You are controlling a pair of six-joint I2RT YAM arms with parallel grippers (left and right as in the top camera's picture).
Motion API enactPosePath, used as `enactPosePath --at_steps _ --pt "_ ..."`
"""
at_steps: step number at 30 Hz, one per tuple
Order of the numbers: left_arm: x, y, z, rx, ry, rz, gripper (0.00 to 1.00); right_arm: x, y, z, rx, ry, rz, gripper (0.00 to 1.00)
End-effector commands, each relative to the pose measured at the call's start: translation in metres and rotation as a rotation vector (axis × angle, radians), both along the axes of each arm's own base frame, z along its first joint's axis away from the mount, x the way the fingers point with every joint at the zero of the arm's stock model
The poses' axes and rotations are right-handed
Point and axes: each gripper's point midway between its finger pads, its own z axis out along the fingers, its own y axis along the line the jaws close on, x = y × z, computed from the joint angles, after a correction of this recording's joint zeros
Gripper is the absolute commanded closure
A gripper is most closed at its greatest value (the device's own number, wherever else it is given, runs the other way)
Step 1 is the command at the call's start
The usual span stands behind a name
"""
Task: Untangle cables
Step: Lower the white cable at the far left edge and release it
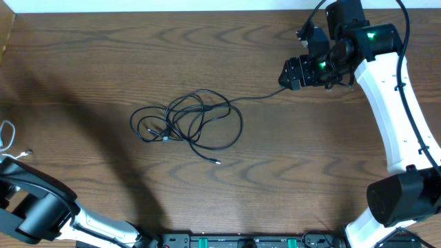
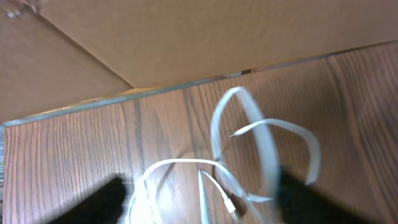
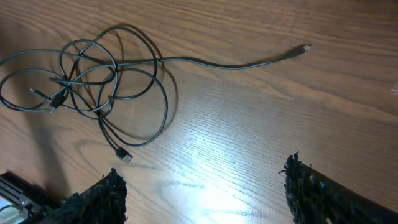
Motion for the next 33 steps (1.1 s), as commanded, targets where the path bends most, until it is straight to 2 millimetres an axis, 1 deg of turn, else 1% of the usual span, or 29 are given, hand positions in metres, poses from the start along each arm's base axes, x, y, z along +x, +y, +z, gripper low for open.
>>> enactPosePath --at_steps 1,7,9,12,14,17,18,19,20,21,22,23,25,26,27,29,31,33 --pt "-0.001 -0.002 -0.008 -0.019 0.008 0.001 0.04 -0.001 0.002 -0.003 -0.005 0.004 0.018 0.2" --pt "-0.002 -0.003 -0.005 -0.02 0.007 0.001 0.04 -0.001 0.002 -0.003 -0.006 0.005 0.017 0.2" --pt "-0.003 -0.004 0.002 -0.008 -0.001 0.001 0.03 -0.001 0.002 -0.003 -0.006 0.006 0.018 0.2" --pt "0.0 -0.004 0.017 0.019 -0.033 -0.009 0.03 -0.001 0.002 -0.003 -0.006 0.005 0.018 0.2" --pt "0.022 -0.011 0.025 0.004 -0.108 -0.132 0.04 -0.001 0.002 -0.003 -0.006 0.005 0.017 0.2" --pt "0.066 -0.03 0.038 -0.059 -0.311 -0.355 0.04 0.0 0.001 -0.003 -0.01 0.002 0.016 0.19" --pt "0.077 -0.037 0.043 -0.086 -0.383 -0.418 0.05 0.0 0.001 -0.003 -0.009 0.002 0.016 0.2" --pt "0.087 -0.044 0.049 -0.114 -0.456 -0.481 0.09 0.0 0.001 -0.003 -0.009 0.003 0.017 0.19" --pt "0.097 -0.052 0.058 -0.137 -0.536 -0.551 0.16 -0.001 0.001 -0.003 -0.01 0.004 0.017 0.2" --pt "0.102 -0.056 0.065 -0.15 -0.592 -0.6 0.27 -0.001 0.001 -0.003 -0.01 0.005 0.017 0.2" --pt "0.105 -0.059 0.073 -0.155 -0.642 -0.64 0.41 -0.002 0.001 -0.004 -0.01 0.008 0.017 0.2" --pt "0.103 -0.056 0.077 -0.157 -0.669 -0.632 0.52 -0.002 0.001 -0.004 -0.011 0.01 0.017 0.2" --pt "0.096 -0.049 0.077 -0.161 -0.681 -0.594 0.8 -0.002 0.001 -0.004 -0.012 0.007 0.022 0.2" --pt "0.092 -0.046 0.076 -0.168 -0.686 -0.574 0.87 -0.002 0.001 -0.004 -0.012 0.005 0.024 0.2" --pt "0.087 -0.043 0.075 -0.178 -0.691 -0.552 0.88 -0.001 0.001 -0.004 -0.013 0.003 0.026 0.2" --pt "0.08 -0.039 0.073 -0.19 -0.694 -0.525 0.87 -0.001 0.001 -0.003 -0.012 0.0 0.026 0.2" --pt "0.076 -0.038 0.071 -0.207 -0.699 -0.501 0.66 0.0 0.001 -0.003 -0.012 -0.003 0.026 0.2" --pt "0.076 -0.04 0.071 -0.218 -0.706 -0.499 0.5 0.0 0.001 -0.003 -0.011 -0.004 0.026 0.2"
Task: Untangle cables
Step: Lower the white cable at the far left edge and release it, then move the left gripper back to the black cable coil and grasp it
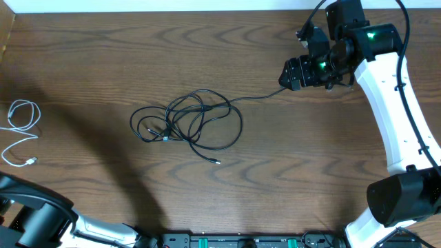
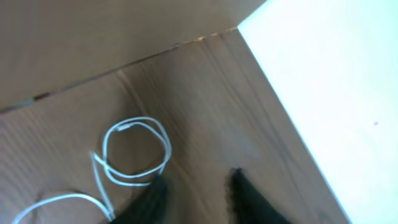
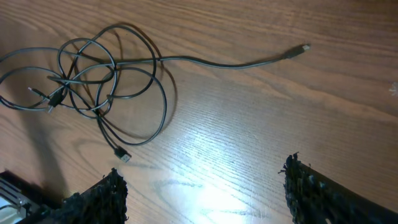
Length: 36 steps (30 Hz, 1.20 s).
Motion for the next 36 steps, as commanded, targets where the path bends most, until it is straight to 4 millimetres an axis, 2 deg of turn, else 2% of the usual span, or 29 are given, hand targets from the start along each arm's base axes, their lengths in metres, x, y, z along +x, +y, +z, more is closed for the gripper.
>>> enactPosePath --at_steps 1,5,9,11,12,14,16,19,22,27,31,36 --pt "0.002 -0.012 0.011 -0.036 -0.045 -0.027 0.47 0.0 0.002 -0.003 -0.007 -0.003 0.021 0.2" --pt "0.005 -0.023 0.028 -0.012 -0.056 -0.044 0.41 0.0 0.002 -0.003 -0.006 -0.003 0.021 0.2" --pt "0.012 -0.047 0.068 0.069 -0.076 -0.064 0.39 0.0 0.002 -0.003 -0.006 -0.002 0.021 0.2" --pt "0.015 -0.069 0.088 0.076 -0.094 -0.091 0.38 0.0 0.002 -0.003 -0.006 -0.002 0.021 0.2" --pt "0.017 -0.094 0.099 0.057 -0.096 -0.117 0.38 0.001 0.002 -0.003 -0.006 -0.004 0.021 0.2" --pt "0.017 -0.129 0.103 0.033 -0.057 -0.164 0.38 0.002 0.002 -0.002 -0.004 -0.01 0.021 0.2" --pt "0.014 -0.157 0.095 0.002 0.023 -0.181 0.38 0.003 0.003 -0.002 -0.003 -0.015 0.021 0.2" --pt "0.008 -0.197 0.066 -0.036 0.211 -0.198 0.38 0.004 0.003 -0.002 -0.003 -0.017 0.021 0.2" --pt "0.005 -0.225 0.038 -0.043 0.364 -0.228 0.38 0.004 0.003 -0.002 -0.003 -0.017 0.021 0.2" --pt "0.011 -0.264 -0.001 -0.076 0.452 -0.33 0.37 0.005 0.003 -0.001 -0.002 -0.022 0.021 0.19" --pt "0.013 -0.292 -0.042 -0.102 0.506 -0.405 0.37 0.006 0.003 -0.001 -0.002 -0.026 0.021 0.2" --pt "0.014 -0.339 -0.092 -0.089 0.549 -0.543 0.37 0.008 0.004 0.0 0.0 -0.035 0.021 0.19"
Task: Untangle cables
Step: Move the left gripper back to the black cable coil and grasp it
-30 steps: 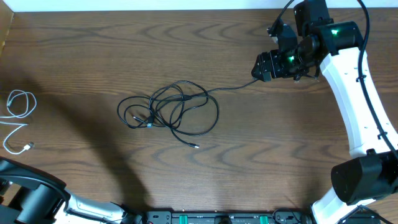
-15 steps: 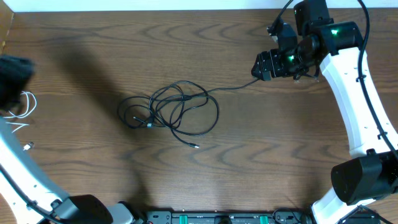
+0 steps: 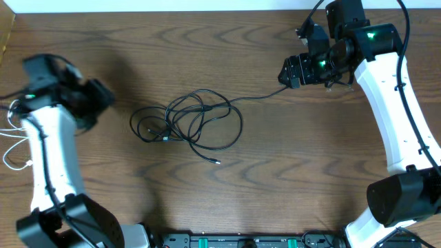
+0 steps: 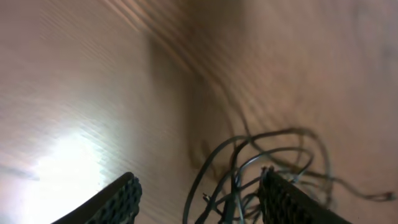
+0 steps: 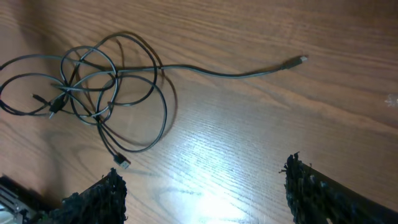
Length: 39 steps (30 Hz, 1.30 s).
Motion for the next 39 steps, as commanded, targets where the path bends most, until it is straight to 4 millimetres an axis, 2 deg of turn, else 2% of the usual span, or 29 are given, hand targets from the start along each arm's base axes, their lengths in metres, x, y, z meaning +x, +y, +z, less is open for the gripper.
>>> enactPosePath --at_steps 1,4,7,10,11,15,21,27,30,39 --pt "-0.003 -0.032 -0.033 0.006 0.043 -0.107 0.34 0.001 0.002 -0.003 -0.006 -0.004 0.02 0.19" --pt "-0.003 -0.053 -0.054 0.007 0.043 -0.164 0.3 0.0 0.002 -0.003 -0.006 -0.001 0.021 0.2" --pt "-0.005 -0.062 -0.07 0.006 0.051 -0.19 0.29 0.0 0.002 -0.003 -0.006 0.0 0.021 0.2" --pt "-0.008 -0.068 -0.081 -0.001 0.072 -0.203 0.34 0.0 0.002 -0.003 -0.006 0.0 0.021 0.2" --pt "-0.009 -0.071 -0.085 -0.004 0.083 -0.211 0.39 0.0 0.002 -0.003 -0.006 -0.001 0.02 0.2" --pt "-0.01 -0.08 -0.095 -0.011 0.111 -0.238 0.43 0.001 0.002 -0.003 -0.006 -0.004 0.021 0.19" --pt "-0.012 -0.093 -0.107 -0.014 0.149 -0.276 0.43 0.0 0.002 -0.003 -0.006 0.0 0.021 0.2" --pt "-0.015 -0.096 -0.116 0.038 0.189 -0.303 0.43 0.0 0.002 -0.003 -0.006 -0.001 0.021 0.2" --pt "-0.019 -0.105 -0.119 0.036 0.206 -0.338 0.47 0.0 0.002 -0.003 -0.006 -0.001 0.021 0.2" --pt "-0.037 -0.143 -0.133 0.029 0.266 -0.555 0.47 0.0 0.002 -0.003 -0.006 -0.001 0.021 0.19"
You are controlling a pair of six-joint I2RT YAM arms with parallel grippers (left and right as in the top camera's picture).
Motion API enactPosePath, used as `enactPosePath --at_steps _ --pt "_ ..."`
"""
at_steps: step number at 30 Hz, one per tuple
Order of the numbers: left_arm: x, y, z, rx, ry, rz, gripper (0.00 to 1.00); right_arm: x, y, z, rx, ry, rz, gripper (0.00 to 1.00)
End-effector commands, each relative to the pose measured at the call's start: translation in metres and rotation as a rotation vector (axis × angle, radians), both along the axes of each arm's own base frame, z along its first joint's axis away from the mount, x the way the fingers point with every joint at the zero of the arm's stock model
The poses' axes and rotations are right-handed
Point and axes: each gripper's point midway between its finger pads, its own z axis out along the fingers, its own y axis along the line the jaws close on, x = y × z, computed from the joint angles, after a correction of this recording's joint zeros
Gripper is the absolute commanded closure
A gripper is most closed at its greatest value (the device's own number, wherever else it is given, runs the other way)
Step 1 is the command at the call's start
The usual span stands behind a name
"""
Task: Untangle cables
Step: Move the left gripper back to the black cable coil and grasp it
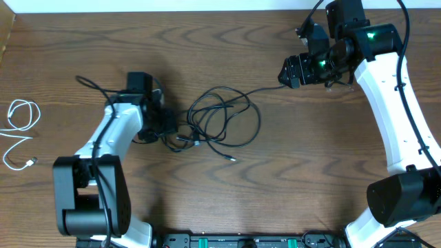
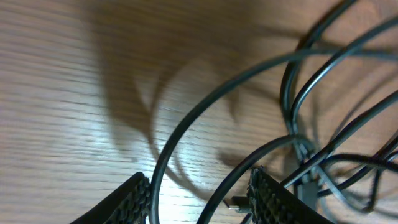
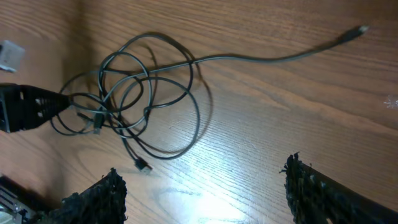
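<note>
A tangle of black cable [image 1: 224, 124] lies mid-table, also in the right wrist view [image 3: 149, 93]. One long strand runs right to a plug [image 3: 360, 29]; a short end with a plug [image 1: 233, 160] points toward the front. My left gripper [image 1: 169, 127] sits low at the tangle's left side, open, with black strands [image 2: 186, 130] running between its fingers [image 2: 134, 199]. A small plug [image 2: 239, 202] lies by the right finger. My right gripper [image 1: 289, 72] hovers open at the far right, with nothing between its fingers [image 3: 93, 199].
A white cable [image 1: 21, 127], coiled with a loose tail, lies apart at the table's left edge. The dark wooden table [image 1: 331, 172] runs to a light wall at the back. The arm bases stand at the front edge.
My left gripper has moved from the left part of the table onto the tangle's left side, with strands now between its fingers. The tangle has shifted right and changed shape. The right gripper hardly moved.
At first my left gripper was at the far left edge with the white cable hanging by its fingers. Then the white cable lay on the table there. Then the left arm was between it and the black tangle, open. Now it is on the tangle.
</note>
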Motion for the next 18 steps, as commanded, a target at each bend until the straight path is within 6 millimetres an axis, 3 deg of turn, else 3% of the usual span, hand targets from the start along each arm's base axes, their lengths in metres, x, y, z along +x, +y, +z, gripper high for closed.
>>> enactPosePath --at_steps 1,5,12,14,16,18 --pt "-0.009 -0.017 -0.01 -0.04 0.029 -0.119 0.47 0.0 0.002 -0.003 -0.006 0.002 0.018 0.19" --pt "-0.011 -0.028 -0.013 -0.073 0.038 -0.154 0.48 0.0 0.002 -0.003 -0.006 0.002 0.018 0.19" --pt "-0.004 -0.029 -0.022 -0.074 0.028 -0.154 0.62 -0.003 0.009 -0.003 -0.006 0.001 0.036 0.19" --pt "0.001 -0.031 -0.021 -0.082 0.005 -0.153 0.72 -0.004 0.011 -0.003 -0.006 0.002 0.041 0.19" --pt "0.007 -0.037 -0.018 -0.118 -0.023 -0.154 0.89 -0.004 0.012 -0.003 -0.006 0.002 0.043 0.19" --pt "0.014 -0.051 -0.01 -0.199 -0.062 -0.169 0.92 -0.004 0.012 -0.003 -0.006 0.002 0.043 0.19"
